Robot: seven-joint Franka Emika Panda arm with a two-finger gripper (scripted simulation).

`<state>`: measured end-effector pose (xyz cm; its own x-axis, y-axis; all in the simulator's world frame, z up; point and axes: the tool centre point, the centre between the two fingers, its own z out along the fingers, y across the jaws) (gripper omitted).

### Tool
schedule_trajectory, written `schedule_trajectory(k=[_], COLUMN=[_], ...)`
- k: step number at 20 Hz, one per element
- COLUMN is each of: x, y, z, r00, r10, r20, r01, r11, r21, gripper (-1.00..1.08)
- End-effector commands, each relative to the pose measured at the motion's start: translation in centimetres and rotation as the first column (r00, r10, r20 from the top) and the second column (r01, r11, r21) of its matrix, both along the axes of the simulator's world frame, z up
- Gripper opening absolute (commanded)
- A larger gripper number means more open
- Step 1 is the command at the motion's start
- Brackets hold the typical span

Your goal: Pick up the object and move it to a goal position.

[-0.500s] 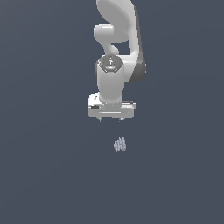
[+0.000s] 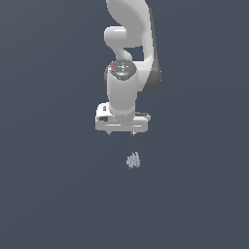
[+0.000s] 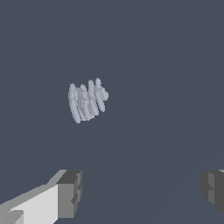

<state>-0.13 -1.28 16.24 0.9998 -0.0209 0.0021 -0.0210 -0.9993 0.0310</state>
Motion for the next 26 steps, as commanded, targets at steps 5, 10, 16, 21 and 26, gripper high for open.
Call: schedule_trajectory(k=[5,10,16,21,26], x=[0.1,0.7,2.4,4.4,5.9], y=[-0.1,0.2,1.4,2.9,4.2], z=[0.1,-0.4,-1.9,-4.0,-5.8], r00=[1.000,1.000,0.995,0.982,0.965], r10=[0.002,0.027,0.099,0.191,0.264], r20=[0.003,0.002,-0.001,-0.003,-0.003], r01=[-0.002,-0.027,-0.099,-0.191,-0.264], r11=[1.000,1.000,0.995,0.982,0.964], r21=[-0.005,-0.004,0.000,0.010,0.022], gripper=[1.00,1.00,1.00,1.00,1.00])
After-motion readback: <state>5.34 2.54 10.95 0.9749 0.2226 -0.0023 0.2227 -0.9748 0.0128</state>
